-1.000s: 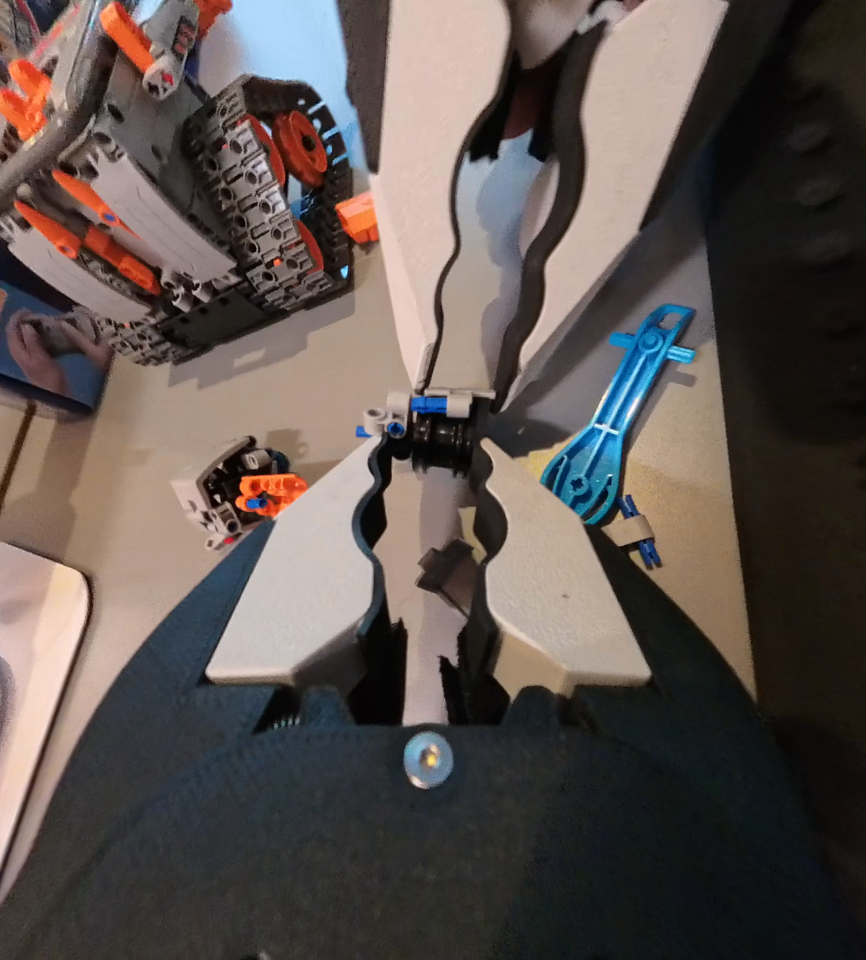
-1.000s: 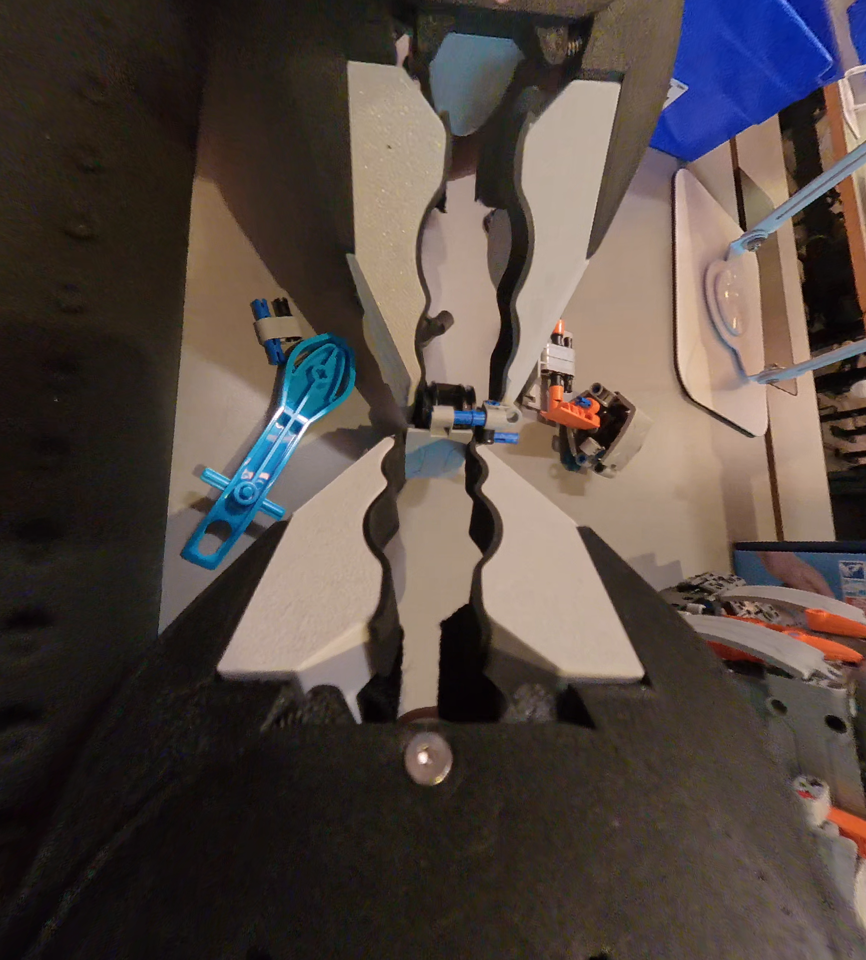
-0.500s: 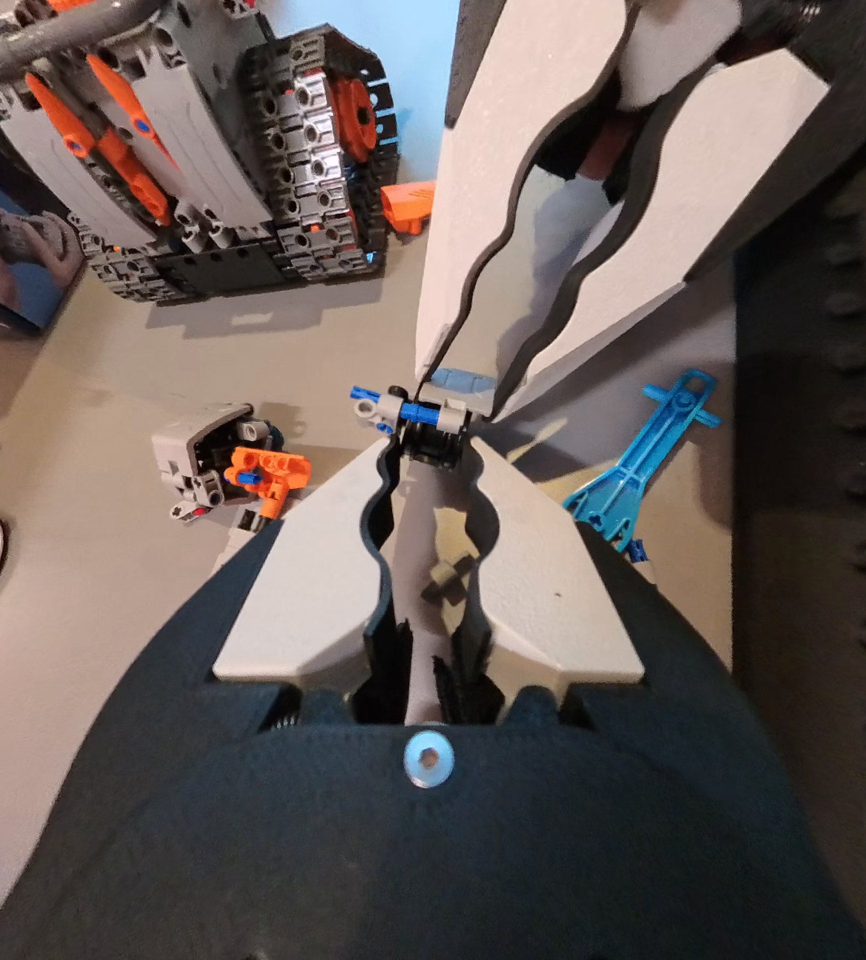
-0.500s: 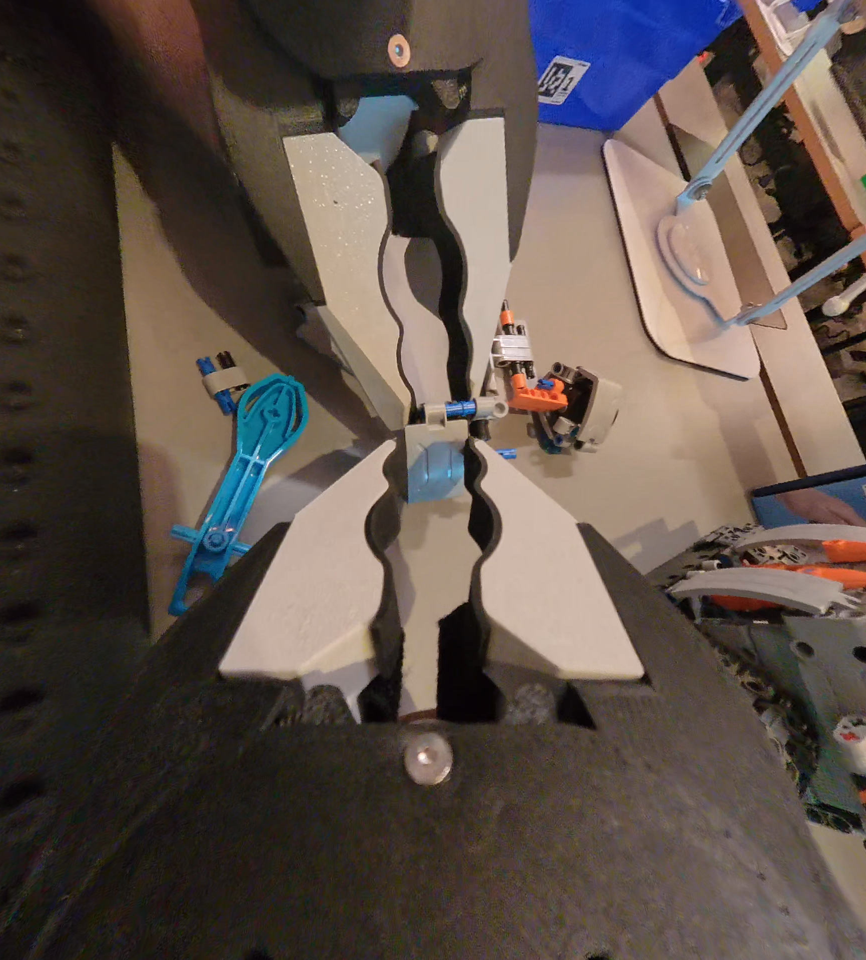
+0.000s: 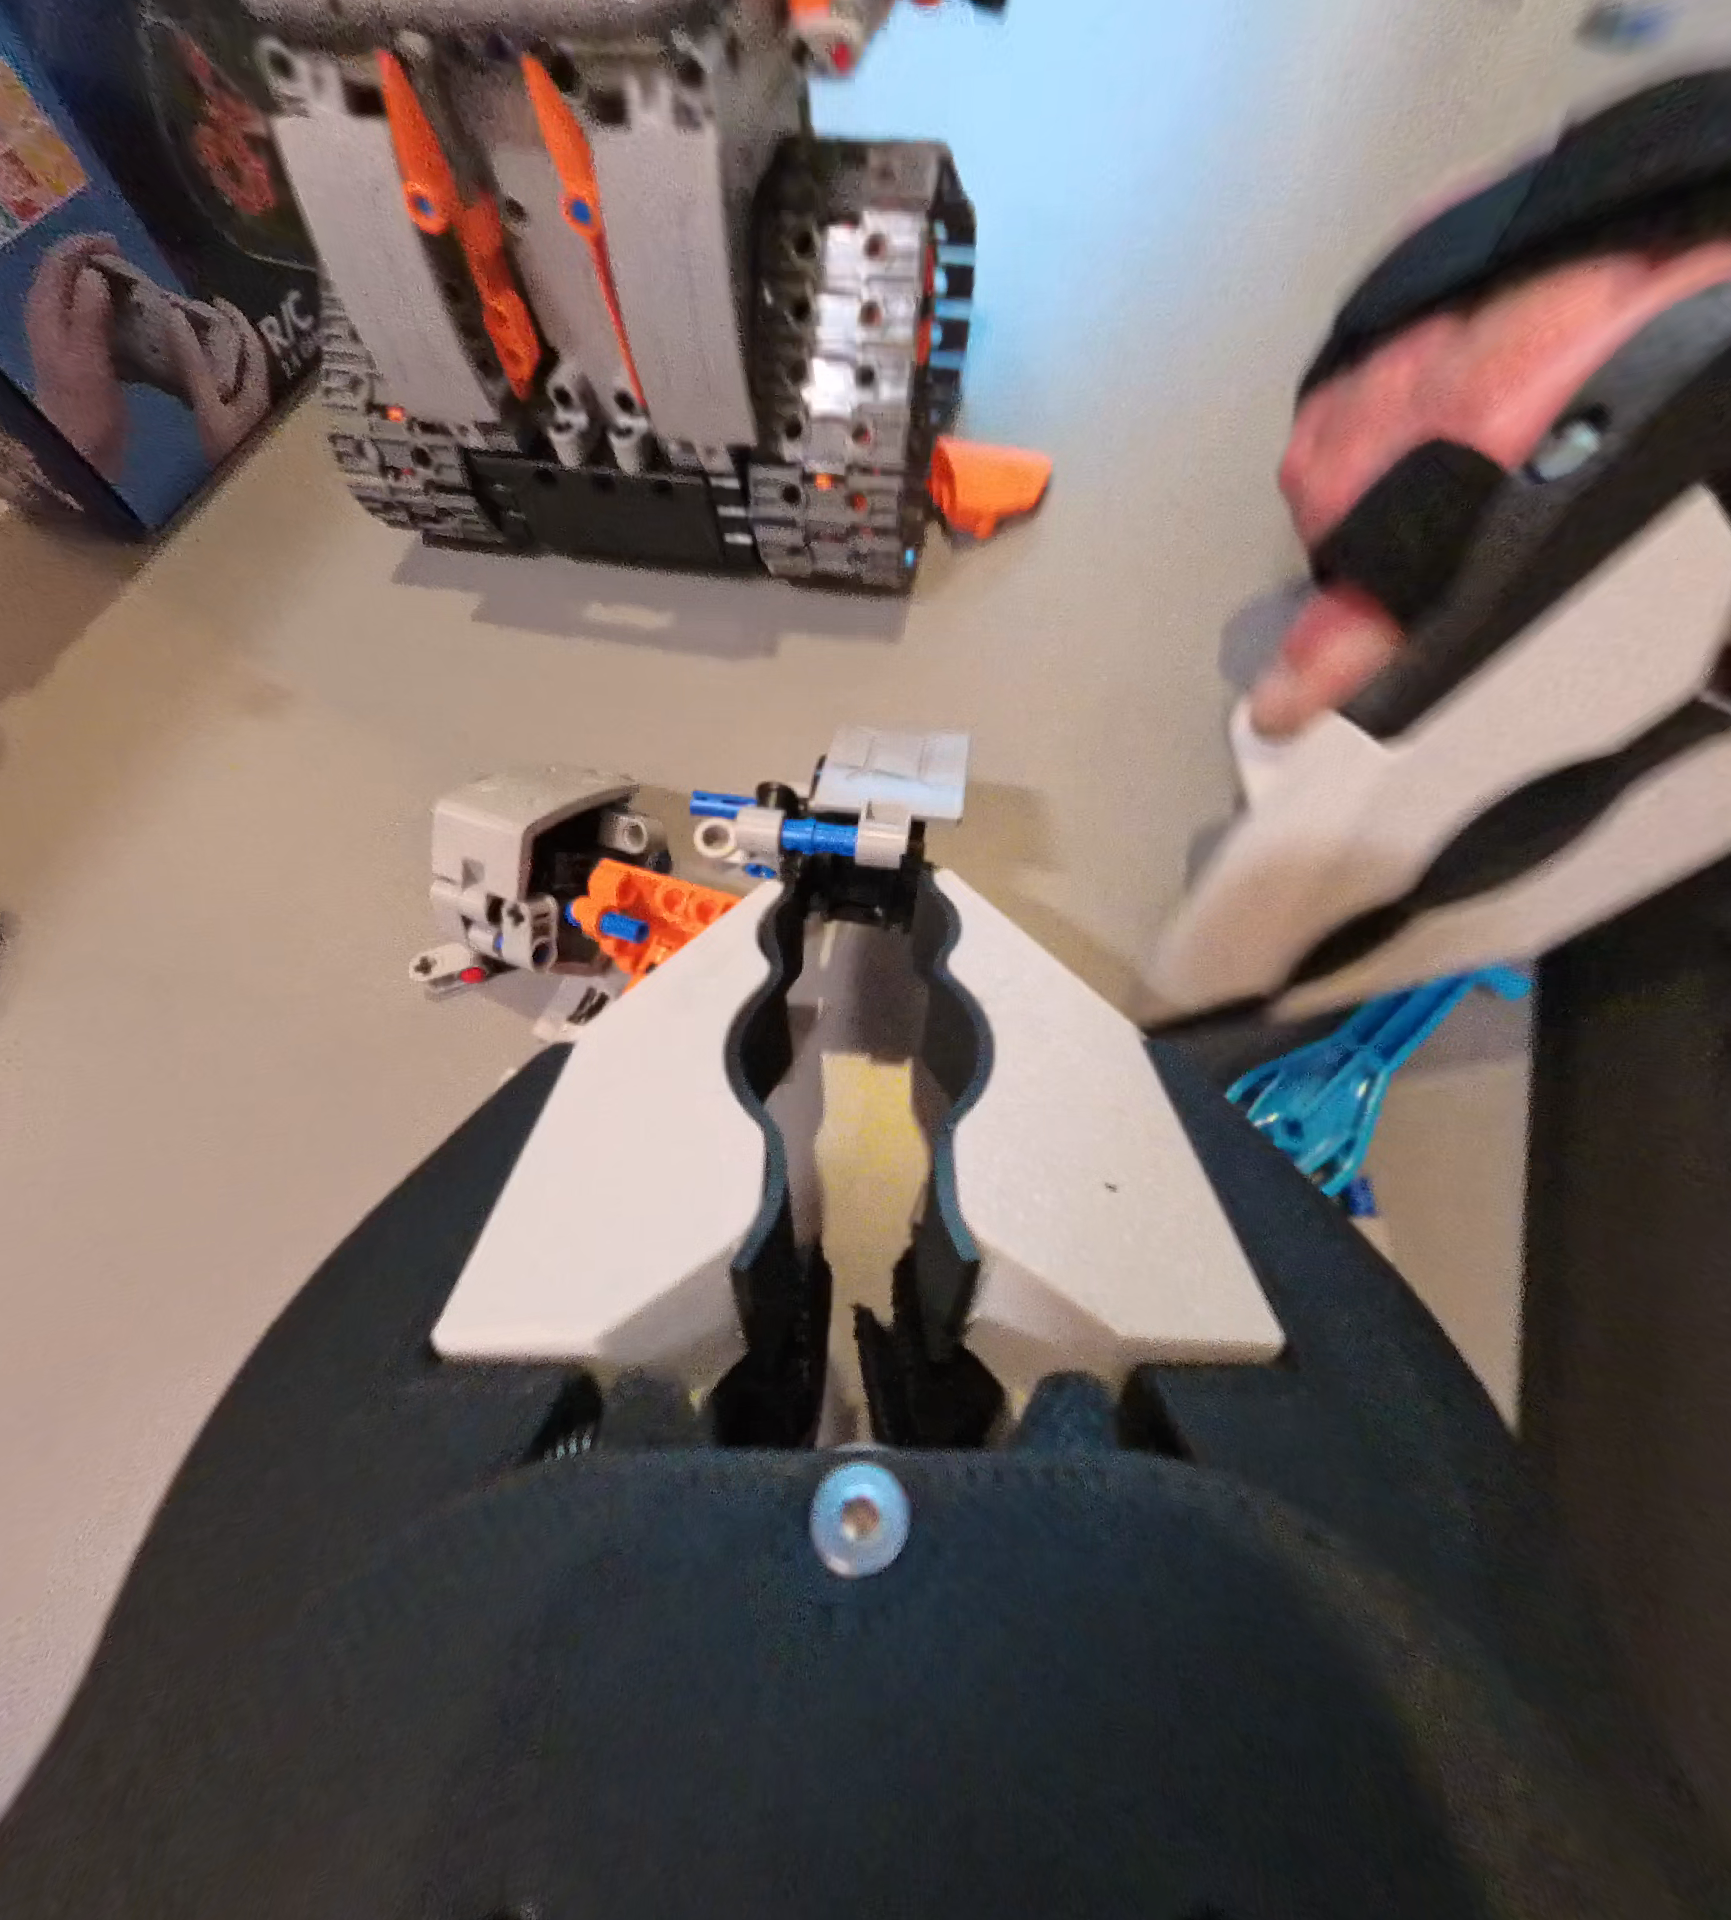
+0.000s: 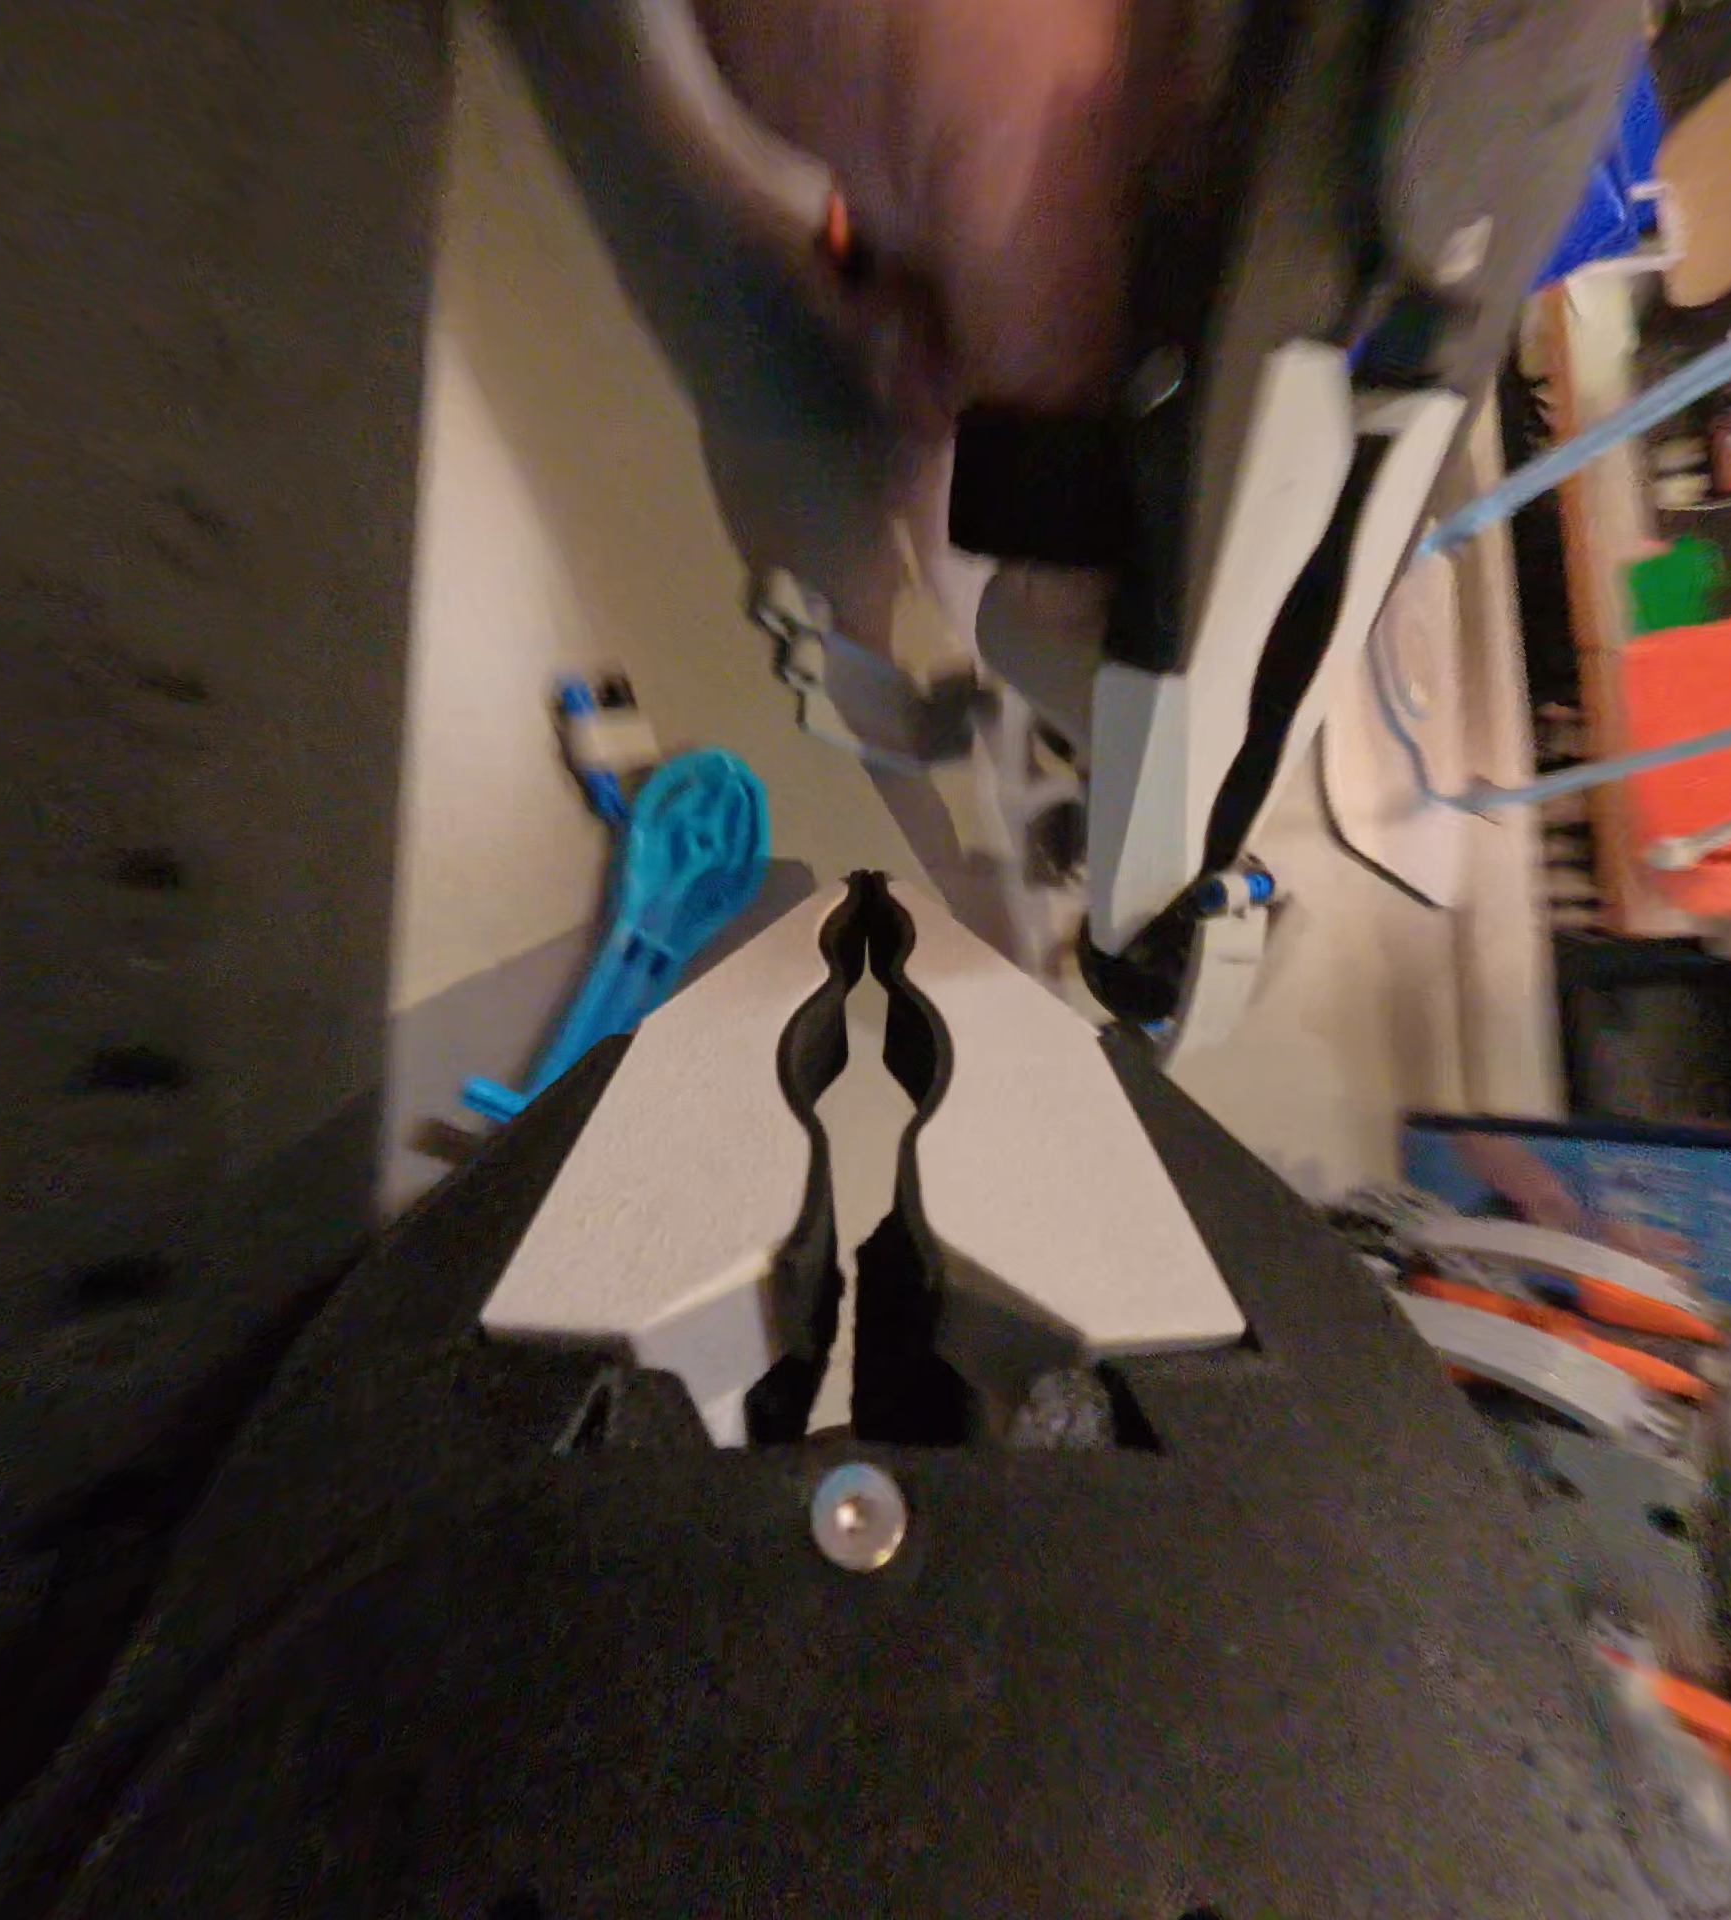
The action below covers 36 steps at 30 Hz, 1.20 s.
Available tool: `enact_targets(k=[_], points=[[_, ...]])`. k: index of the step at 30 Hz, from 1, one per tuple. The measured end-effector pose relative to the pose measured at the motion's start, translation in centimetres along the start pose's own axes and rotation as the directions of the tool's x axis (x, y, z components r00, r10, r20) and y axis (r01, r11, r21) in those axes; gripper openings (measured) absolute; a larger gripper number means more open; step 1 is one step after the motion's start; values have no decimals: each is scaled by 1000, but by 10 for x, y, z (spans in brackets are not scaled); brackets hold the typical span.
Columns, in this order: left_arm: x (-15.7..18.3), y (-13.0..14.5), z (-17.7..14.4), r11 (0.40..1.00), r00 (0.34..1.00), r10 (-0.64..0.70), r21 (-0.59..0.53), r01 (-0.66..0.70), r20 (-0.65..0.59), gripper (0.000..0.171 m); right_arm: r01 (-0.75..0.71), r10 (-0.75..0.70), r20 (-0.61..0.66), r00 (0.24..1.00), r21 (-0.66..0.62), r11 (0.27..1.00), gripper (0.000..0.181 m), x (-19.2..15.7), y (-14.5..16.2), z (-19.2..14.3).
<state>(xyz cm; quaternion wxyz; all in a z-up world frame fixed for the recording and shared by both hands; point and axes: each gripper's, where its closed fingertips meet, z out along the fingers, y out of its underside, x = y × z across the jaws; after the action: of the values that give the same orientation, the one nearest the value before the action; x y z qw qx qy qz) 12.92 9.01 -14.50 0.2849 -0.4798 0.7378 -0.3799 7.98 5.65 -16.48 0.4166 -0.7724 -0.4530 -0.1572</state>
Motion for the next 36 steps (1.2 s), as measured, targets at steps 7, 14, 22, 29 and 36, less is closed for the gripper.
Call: enact_targets(k=[7, 14, 22, 29, 36], points=[[16, 2, 0, 997, 997, 71, -29, -72, -40, 18, -240, 252, -55, 966, 170, 956, 0, 46, -3, -35], [19, -2, -2, 997, 989, -76, -2, 76, -126, 19, -204, 200, -187, 962, -3, 979, 25, 57, 22, -18], [13, -3, 2, 987, 980, -161, -13, 161, -119, 18, 17, -72, -351, 934, -156, 988, 3, 67, 16, -13], [6, -5, 7, 975, 971, -222, -7, 223, -87, 17, 39, -135, -401, 906, -237, 971, 1, 72, 22, -11], [1, -6, 16, 955, 953, -294, 3, 295, -80, 14, 47, -168, -413, 895, -286, 957, 0, 71, 27, -11]])
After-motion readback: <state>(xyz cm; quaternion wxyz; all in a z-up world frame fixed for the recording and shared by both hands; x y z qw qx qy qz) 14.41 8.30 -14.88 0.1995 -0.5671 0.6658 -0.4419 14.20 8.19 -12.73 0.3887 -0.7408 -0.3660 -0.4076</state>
